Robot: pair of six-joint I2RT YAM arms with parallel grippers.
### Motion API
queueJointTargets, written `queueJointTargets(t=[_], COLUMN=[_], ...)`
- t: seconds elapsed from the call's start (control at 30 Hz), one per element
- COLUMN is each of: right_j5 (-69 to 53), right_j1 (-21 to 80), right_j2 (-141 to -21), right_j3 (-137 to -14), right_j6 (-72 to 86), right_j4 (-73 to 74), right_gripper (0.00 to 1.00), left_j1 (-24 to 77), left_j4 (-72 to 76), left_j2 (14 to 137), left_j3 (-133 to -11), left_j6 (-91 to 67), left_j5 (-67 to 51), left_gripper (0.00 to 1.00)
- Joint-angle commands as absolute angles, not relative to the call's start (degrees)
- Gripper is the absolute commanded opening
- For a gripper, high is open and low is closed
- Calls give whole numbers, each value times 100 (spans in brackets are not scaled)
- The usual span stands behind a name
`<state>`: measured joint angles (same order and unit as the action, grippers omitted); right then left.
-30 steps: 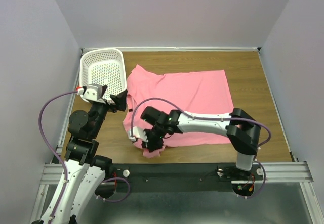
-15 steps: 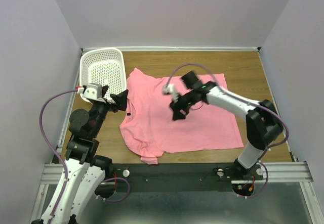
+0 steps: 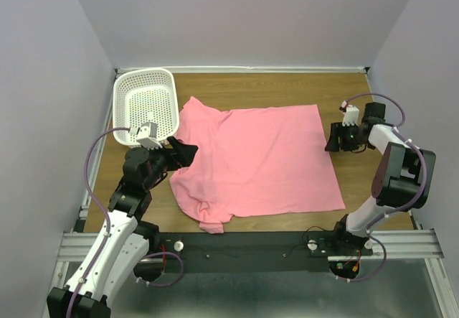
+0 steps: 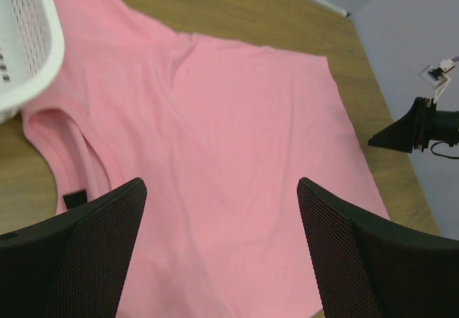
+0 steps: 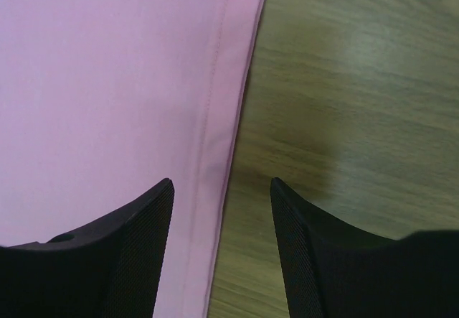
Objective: Fold and stack the t-shirts
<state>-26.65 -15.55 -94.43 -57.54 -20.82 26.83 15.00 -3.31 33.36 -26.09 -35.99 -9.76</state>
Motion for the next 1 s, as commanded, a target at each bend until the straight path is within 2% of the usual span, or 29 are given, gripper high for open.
queueJointTargets(t=[0.0,0.2,0.3,0.4,0.43,0.53,0.7,0.83,0.97], right_j5=[-3032,-3375,-3515,-3516,-3463,-3322,-2955,-2699,-2488], right_j1=[-1626,-1626,-1626,-1617,-1626,-1783,-2511,-3294,-3796], right_j2=[-9773,-10160,-10222,-10143,-10099,-10081,-10081,-10274,-10450], right_j3=[-5537,-5537,-5528,-5485,-5467,-5475,-5458,-5519,-5555], right_j6=[-2048,-1960,-1995,-2065,-2083,-2092,-2460,-3250,-4033], right_j4=[2663,2681,2759,2839,2848,2848,2874,2997,3278], right_gripper=[64,63,59,41,26,1,1,0,3], left_j1=[1477,1477,1477,1477,1477,1477,1485,1494,1520], left_j4=[-457,-422,-396,-317,-273,-63,413,474,545], left_j2=[3331,3366,3410,3428,3480,3646,4112,4902,6361], left_j3=[-2540,-2531,-2514,-2505,-2505,-2549,-2934,-3936,-4832], left_j6=[-4280,-4280,-4289,-4280,-4272,-4123,-3411,-2839,-2496], left_j5=[-1248,-1099,-1099,-1090,-1090,-1203,-1555,-1573,-1635], left_gripper=[93,93,93,92,92,89,81,79,77])
